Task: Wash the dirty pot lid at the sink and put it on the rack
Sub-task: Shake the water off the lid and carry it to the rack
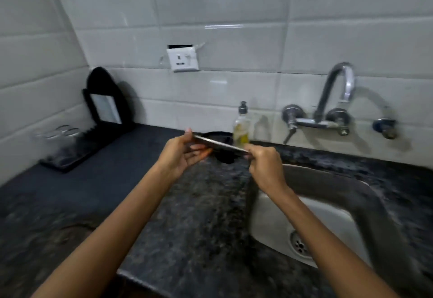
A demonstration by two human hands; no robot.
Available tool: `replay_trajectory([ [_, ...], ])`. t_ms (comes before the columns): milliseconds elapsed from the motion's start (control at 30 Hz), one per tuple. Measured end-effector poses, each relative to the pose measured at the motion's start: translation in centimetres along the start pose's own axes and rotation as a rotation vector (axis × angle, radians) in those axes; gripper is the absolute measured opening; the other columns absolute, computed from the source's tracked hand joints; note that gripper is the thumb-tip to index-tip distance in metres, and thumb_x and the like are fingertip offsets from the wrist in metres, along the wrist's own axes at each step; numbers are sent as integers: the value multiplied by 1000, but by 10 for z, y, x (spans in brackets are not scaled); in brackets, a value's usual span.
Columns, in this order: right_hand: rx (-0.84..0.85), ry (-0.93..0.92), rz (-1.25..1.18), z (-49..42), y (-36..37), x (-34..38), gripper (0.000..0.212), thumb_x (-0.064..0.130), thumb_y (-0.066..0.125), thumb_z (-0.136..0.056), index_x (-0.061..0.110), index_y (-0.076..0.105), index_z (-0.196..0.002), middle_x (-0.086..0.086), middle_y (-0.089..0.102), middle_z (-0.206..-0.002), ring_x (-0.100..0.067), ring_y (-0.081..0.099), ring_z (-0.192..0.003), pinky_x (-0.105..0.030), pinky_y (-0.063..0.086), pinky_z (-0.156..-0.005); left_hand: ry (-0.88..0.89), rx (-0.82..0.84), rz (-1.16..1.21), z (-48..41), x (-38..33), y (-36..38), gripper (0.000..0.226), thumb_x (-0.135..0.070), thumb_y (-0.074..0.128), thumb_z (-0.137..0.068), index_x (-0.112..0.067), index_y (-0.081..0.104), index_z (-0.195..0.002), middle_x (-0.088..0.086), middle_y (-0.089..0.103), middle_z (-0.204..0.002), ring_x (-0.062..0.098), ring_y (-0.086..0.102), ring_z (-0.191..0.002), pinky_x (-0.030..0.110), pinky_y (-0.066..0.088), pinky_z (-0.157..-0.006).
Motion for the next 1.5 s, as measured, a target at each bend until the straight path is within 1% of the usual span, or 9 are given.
replay_trajectory([
  [133, -18, 80, -192, -38, 62, 57, 26, -3, 63, -75, 2, 69, -100, -23, 74, -87, -31, 69, -86, -32, 45, -70, 220, -142, -570, 4, -53, -116, 17, -28, 49, -92, -15, 59, -88, 10, 63, -92, 20, 61, -82, 27, 53, -63],
  [233, 29, 119, -329, -70, 112, 102, 17, -2, 66, -74, -2, 69, -90, -20, 73, -79, -20, 65, -80, -21, 30, -57, 323, -291, -923, 4, -84, -201, 16, -14, 56, -86, -26, 63, -78, 2, 63, -82, 16, 57, -81, 27, 44, -68],
  [400, 98, 190, -467, -134, 192, 148, 39, 2, 68, -75, 26, 44, -56, 11, 44, -54, -14, 46, -60, -17, 31, -45, 404, -492, -1152, -18, -130, -276, 22, -6, 52, -87, -10, 69, -100, 4, 68, -99, 12, 60, -94, 21, 42, -80],
  [533, 93, 240, -568, -196, 269, 169, 6, 5, 68, -76, 9, 65, -79, 1, 56, -68, -15, 49, -68, -19, 33, -50, 383, -492, -1283, -74, -143, -322, 30, -4, 51, -85, -8, 67, -110, 9, 69, -114, 21, 62, -108, 23, 45, -91],
  [700, 72, 280, -650, -272, 373, 197, 14, 3, 66, -76, 3, 66, -90, -7, 64, -83, -15, 53, -76, -20, 37, -63, 259, -422, -1493, -162, -148, -372, 35, -6, 48, -84, -7, 63, -116, 14, 64, -120, 31, 58, -113, 35, 46, -95],
  [1100, 207, 286, -673, -337, 571, 217, 6, 0, 63, -78, 5, 65, -79, 4, 55, -67, -12, 54, -71, -13, 42, -58, 103, -274, -1568, -290, -117, -441, 23, -1, 45, -77, 1, 59, -95, 20, 62, -108, 40, 57, -103, 45, 47, -85],
  [1200, 241, 280, -643, -343, 594, 212, 35, 1, 63, -79, 22, 47, -57, 9, 46, -61, -4, 45, -61, -1, 35, -46, 93, -260, -1524, -302, -109, -453, 35, -1, 45, -78, -3, 61, -108, 18, 62, -116, 37, 57, -110, 44, 47, -91],
  [1300, 222, 276, -604, -349, 597, 211, 13, 1, 64, -78, 10, 63, -87, -3, 62, -75, -13, 56, -75, -6, 38, -57, 123, -265, -1489, -310, -108, -455, 40, 0, 44, -79, -4, 60, -116, 17, 61, -121, 36, 55, -115, 43, 46, -95],
  [1500, -37, -85, -154, -345, 577, 238, 55, -7, 59, -79, 6, 38, -129, -22, 58, -115, -37, 64, -92, -45, 56, -75, 278, -261, -1436, -312, -115, -441, 38, 0, 44, -80, -8, 64, -111, 14, 65, -111, 31, 59, -105, 41, 48, -89],
])
Point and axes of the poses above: each hand's wrist, its own z-axis away from the middle knuckle, its own y-axis out of the palm, x = y × z, the point moved 8 cm from there along -z, towards the middle knuckle
